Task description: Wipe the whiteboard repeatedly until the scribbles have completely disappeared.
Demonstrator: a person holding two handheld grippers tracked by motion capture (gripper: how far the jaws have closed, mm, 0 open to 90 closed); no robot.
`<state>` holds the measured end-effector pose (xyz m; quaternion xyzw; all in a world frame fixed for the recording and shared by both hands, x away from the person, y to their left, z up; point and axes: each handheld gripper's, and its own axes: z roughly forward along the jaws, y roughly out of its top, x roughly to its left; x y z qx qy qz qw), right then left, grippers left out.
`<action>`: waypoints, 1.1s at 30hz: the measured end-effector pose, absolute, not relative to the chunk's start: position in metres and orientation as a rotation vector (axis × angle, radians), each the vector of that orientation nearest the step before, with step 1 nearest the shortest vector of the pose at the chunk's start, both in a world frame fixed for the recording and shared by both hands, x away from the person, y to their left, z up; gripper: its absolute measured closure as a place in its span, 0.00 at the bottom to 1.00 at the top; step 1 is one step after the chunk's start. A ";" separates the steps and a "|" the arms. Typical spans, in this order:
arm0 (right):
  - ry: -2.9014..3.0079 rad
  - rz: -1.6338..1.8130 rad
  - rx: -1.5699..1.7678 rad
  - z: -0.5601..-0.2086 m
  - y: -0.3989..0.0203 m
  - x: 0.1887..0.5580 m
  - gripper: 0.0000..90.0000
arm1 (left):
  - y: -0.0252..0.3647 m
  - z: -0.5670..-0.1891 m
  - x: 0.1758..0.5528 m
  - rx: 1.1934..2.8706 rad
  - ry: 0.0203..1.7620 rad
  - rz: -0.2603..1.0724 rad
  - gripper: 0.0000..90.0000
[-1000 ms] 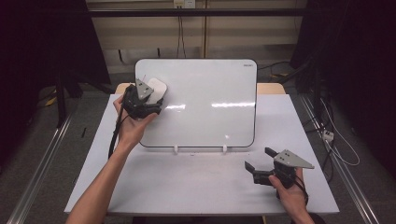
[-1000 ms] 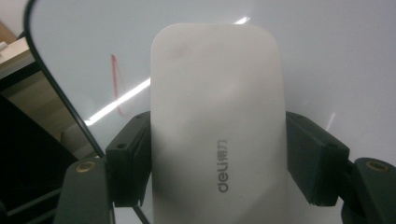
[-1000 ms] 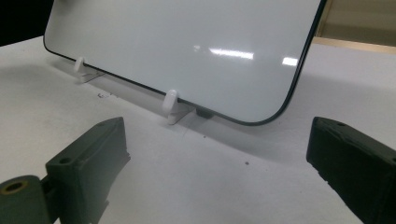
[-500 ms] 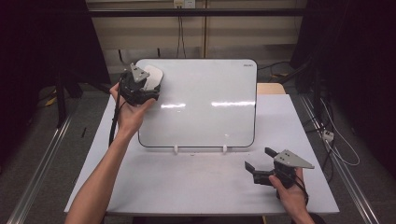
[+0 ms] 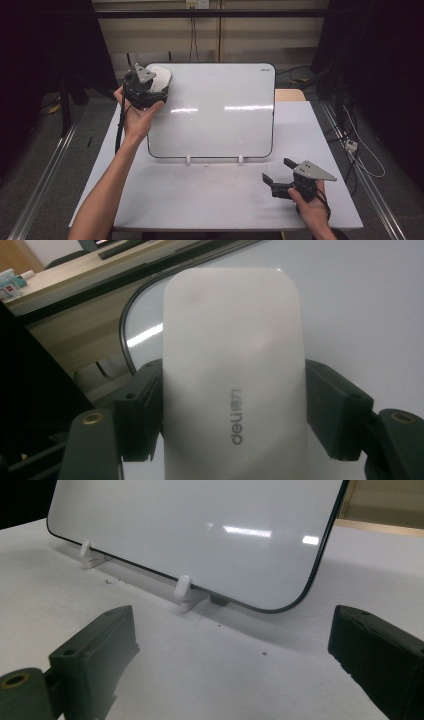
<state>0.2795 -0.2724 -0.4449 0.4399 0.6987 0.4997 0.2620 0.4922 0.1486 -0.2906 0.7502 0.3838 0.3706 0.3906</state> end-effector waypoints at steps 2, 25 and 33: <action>1.890 1.350 1.190 -0.445 -0.272 0.280 0.06 | 0.147 -0.291 0.492 1.914 0.979 0.951 0.35; 1.895 1.348 1.183 -0.445 -0.272 0.279 0.06 | 0.147 -0.281 0.502 1.959 0.980 0.963 0.35; 1.897 1.349 1.182 -0.445 -0.271 0.279 0.06 | 0.141 -0.298 0.488 2.028 0.921 0.997 0.35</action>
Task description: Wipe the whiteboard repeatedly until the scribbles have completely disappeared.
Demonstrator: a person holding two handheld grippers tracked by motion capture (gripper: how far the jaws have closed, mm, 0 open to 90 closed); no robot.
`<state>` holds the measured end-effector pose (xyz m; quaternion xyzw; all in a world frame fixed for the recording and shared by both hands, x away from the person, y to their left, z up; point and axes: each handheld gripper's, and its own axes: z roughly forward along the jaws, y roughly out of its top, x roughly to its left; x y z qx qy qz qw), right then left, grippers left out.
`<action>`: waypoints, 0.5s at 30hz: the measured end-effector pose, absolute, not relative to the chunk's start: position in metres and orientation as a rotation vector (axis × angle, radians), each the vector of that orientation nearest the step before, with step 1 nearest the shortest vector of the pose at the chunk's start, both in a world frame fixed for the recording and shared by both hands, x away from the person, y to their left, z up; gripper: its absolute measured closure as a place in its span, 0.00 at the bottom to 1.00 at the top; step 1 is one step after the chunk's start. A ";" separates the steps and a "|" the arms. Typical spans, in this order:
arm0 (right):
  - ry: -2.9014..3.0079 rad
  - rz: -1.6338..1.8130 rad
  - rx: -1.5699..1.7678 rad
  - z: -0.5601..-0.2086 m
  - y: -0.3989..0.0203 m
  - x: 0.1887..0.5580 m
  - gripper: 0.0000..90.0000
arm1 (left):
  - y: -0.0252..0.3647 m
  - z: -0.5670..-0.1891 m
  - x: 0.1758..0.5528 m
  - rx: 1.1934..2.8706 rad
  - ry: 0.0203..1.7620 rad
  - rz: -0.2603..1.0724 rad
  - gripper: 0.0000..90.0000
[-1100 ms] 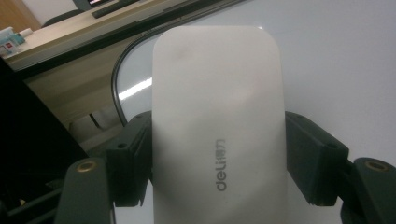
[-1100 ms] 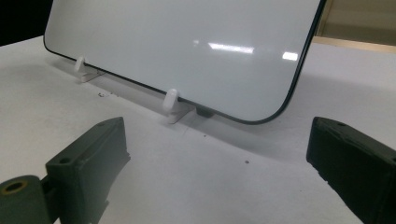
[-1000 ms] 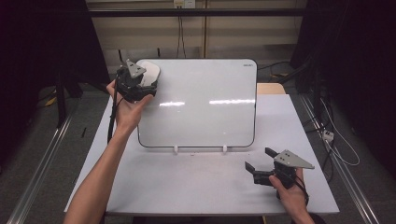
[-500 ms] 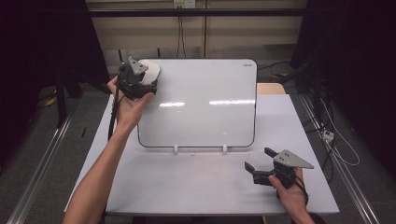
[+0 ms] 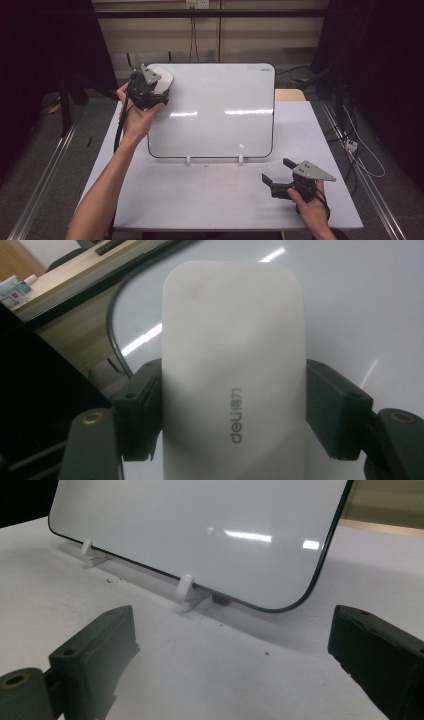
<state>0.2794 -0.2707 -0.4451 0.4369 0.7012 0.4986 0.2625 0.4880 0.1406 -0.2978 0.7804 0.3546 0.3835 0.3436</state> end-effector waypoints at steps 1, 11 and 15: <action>1.898 1.350 1.179 -0.445 -0.270 0.280 0.06 | 0.141 -0.301 0.485 2.037 0.909 1.002 0.35; 1.907 1.345 1.180 -0.445 -0.268 0.282 0.06 | 0.136 -0.333 0.458 2.108 0.813 1.001 0.35; 1.908 1.347 1.178 -0.445 -0.268 0.281 0.06 | 0.130 -0.352 0.442 2.144 0.742 0.988 0.35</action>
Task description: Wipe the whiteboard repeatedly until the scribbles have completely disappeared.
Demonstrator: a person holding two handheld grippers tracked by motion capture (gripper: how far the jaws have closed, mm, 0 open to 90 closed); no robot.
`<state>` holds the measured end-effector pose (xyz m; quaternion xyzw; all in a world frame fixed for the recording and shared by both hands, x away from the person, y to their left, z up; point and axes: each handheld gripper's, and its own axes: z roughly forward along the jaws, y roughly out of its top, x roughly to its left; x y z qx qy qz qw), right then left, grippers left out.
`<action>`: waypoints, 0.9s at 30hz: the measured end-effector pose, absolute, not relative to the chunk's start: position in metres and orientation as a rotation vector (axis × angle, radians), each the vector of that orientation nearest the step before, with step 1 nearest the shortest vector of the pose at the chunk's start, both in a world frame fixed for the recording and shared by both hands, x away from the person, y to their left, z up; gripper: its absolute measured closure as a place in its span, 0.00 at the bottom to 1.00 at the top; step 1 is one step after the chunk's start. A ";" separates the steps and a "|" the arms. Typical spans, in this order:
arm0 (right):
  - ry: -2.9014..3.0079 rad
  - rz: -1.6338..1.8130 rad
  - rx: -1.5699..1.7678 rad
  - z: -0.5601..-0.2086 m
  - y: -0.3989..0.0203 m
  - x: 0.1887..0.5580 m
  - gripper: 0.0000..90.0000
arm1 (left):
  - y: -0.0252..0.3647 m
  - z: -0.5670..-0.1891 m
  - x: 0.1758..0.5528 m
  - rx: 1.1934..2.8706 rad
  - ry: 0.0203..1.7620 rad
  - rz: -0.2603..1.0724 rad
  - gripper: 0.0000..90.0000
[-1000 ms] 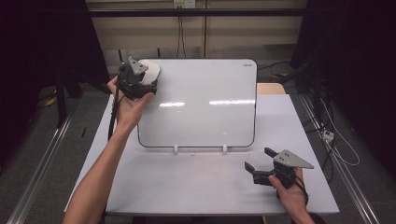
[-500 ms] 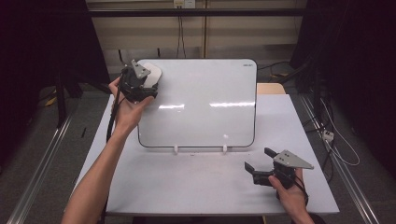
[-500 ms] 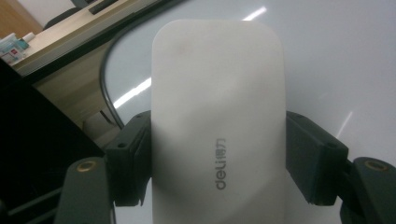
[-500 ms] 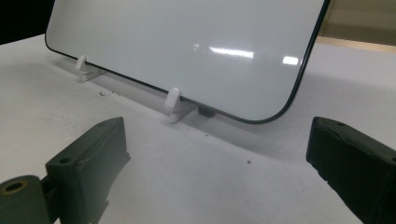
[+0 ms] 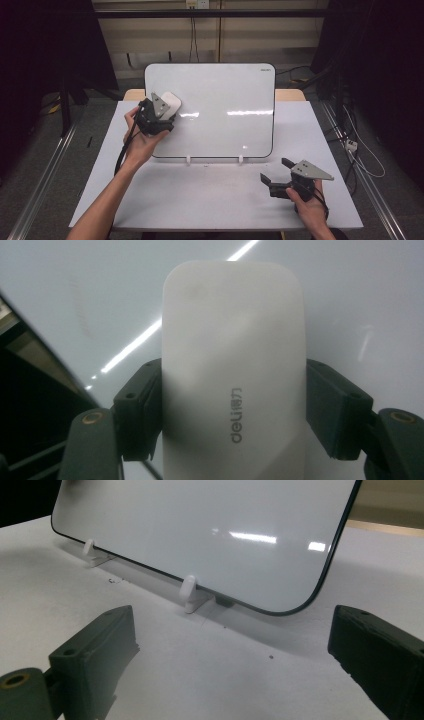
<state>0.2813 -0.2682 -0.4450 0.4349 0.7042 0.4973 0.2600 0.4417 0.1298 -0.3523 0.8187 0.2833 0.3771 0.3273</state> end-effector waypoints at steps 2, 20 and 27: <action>1.908 1.349 1.179 -0.445 -0.269 0.281 0.06 | 0.127 -0.360 0.435 2.143 0.735 0.988 0.35; 1.901 1.349 1.181 -0.445 -0.270 0.281 0.06 | 0.130 -0.347 0.444 2.138 0.761 0.966 0.35; 1.900 1.350 1.183 -0.445 -0.270 0.281 0.06 | 0.132 -0.320 0.468 2.113 0.770 0.968 0.35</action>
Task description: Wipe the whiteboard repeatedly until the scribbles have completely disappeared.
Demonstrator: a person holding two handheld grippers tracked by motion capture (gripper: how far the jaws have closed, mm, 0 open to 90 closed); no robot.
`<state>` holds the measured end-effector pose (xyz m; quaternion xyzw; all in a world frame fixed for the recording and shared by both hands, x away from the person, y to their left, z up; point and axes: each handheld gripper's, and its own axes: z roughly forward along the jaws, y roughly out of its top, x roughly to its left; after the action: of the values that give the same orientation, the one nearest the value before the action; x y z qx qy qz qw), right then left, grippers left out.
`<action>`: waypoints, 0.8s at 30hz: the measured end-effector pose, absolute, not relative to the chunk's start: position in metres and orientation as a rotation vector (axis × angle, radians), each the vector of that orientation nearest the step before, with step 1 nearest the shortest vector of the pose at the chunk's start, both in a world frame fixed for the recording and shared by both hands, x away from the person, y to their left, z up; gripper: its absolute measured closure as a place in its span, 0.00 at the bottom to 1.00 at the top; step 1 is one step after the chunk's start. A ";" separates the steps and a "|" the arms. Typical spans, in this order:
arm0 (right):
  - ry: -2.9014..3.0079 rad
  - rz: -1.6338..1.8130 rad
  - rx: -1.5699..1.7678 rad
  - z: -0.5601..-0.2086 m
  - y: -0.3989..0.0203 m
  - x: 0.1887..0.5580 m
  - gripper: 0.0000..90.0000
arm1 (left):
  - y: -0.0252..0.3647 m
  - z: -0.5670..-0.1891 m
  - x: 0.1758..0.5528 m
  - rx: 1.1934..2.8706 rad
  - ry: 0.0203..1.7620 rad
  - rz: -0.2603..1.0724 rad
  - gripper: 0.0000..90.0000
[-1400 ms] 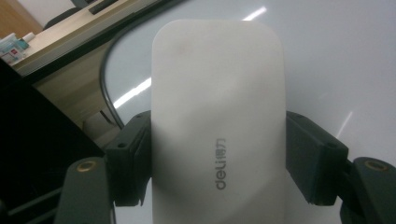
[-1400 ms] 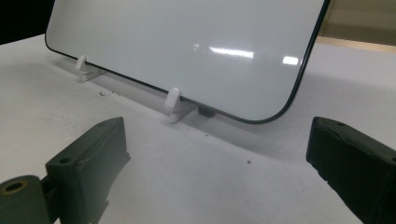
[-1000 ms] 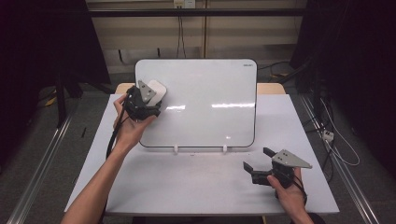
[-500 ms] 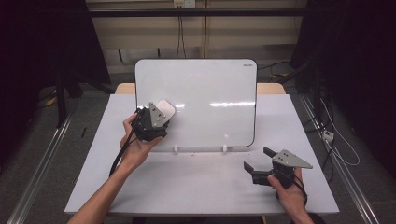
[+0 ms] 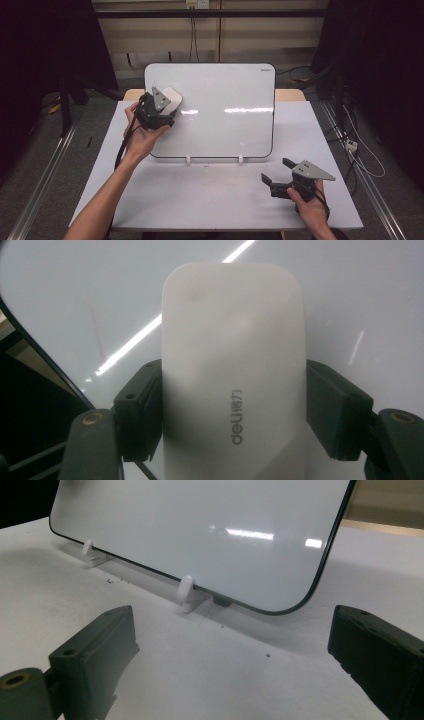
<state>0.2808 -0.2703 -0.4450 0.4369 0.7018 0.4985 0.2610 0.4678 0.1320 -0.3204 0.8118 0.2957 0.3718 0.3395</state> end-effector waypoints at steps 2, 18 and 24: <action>1.899 1.352 1.183 -0.445 -0.271 0.281 0.06 | 0.133 -0.313 0.475 2.111 0.766 0.973 0.35; 1.900 1.353 1.182 -0.445 -0.271 0.281 0.06 | 0.136 -0.274 0.509 2.091 0.727 0.966 0.34; 1.899 1.349 1.190 -0.445 -0.272 0.281 0.06 | 0.138 -0.264 0.512 2.068 0.725 0.971 0.34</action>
<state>0.2811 -0.2716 -0.4453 0.4393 0.7011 0.4978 0.2599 0.5118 0.1385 -0.2639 0.8037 0.2819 0.3774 0.3635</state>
